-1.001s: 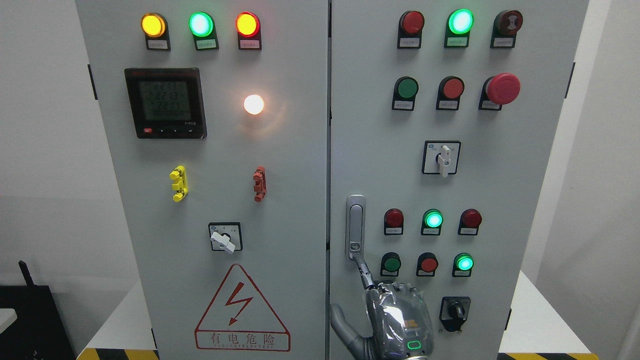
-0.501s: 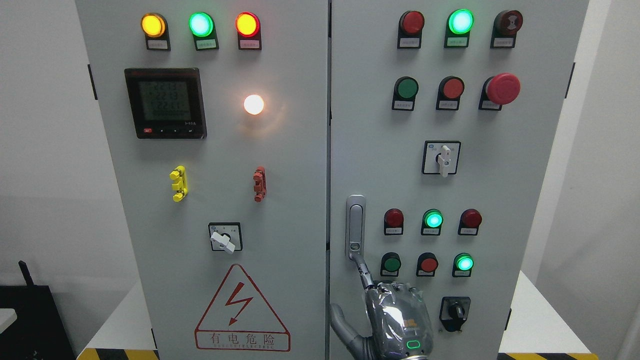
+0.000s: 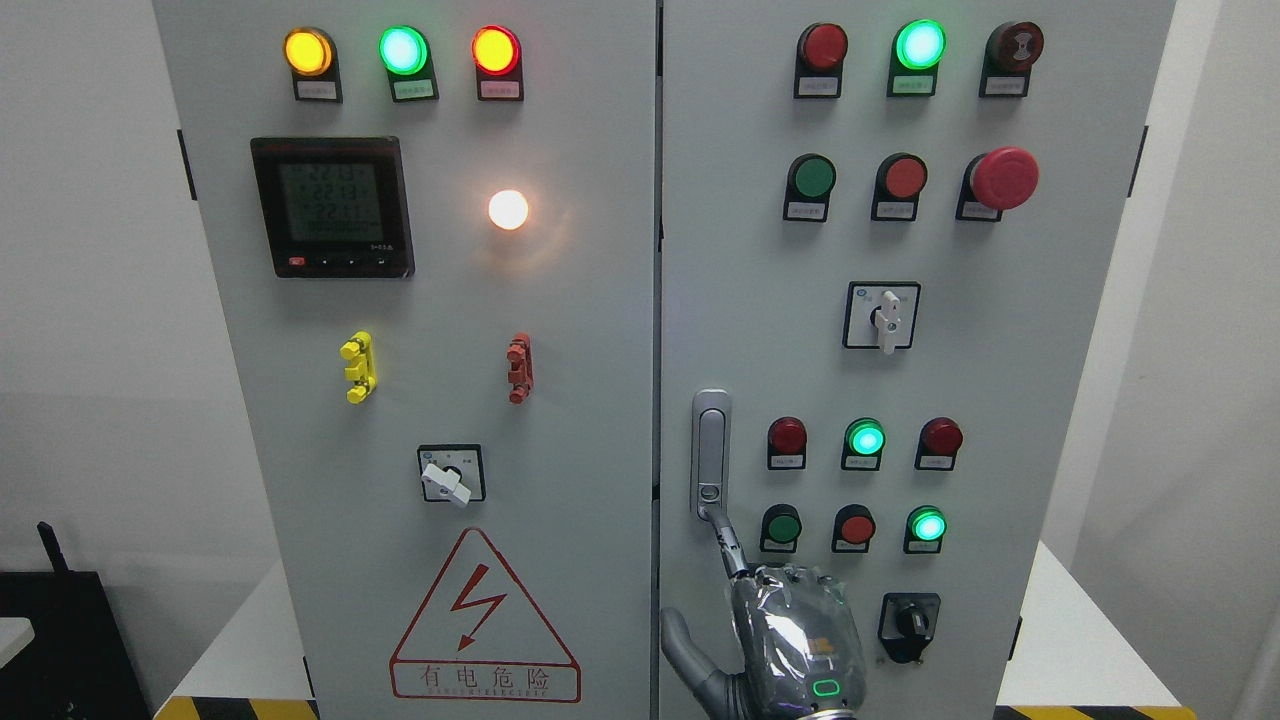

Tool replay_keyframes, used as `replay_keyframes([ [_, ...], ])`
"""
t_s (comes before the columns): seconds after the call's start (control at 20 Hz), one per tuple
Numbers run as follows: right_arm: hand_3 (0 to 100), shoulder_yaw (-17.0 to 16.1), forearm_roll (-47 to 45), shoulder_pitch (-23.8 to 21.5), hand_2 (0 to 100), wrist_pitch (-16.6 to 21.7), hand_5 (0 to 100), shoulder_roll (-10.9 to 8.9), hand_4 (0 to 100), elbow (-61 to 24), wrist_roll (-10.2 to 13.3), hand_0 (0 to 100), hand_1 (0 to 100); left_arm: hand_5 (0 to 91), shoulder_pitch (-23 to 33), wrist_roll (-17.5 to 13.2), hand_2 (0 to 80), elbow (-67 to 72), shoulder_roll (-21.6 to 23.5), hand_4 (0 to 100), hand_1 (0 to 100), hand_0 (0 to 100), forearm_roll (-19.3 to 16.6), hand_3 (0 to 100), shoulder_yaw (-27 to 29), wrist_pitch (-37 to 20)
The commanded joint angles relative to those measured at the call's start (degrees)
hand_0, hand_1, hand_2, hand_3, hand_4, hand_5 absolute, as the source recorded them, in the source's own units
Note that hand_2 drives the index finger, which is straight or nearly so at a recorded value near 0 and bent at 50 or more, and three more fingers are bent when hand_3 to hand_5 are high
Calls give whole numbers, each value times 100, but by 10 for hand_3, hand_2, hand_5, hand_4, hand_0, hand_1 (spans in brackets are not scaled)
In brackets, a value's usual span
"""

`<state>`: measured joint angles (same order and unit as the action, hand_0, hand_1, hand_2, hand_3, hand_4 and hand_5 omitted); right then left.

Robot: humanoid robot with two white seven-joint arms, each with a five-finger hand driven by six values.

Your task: Release door handle

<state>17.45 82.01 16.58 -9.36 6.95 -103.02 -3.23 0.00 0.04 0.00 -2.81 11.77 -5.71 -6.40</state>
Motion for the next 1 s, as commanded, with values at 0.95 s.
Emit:
replay_keyframes([
  [0.95,851,13,-10,3,0,4,990,26,851,10,-29,370,55,0,185,5,0,-176,0,0,389,120,0,0,0,-2],
])
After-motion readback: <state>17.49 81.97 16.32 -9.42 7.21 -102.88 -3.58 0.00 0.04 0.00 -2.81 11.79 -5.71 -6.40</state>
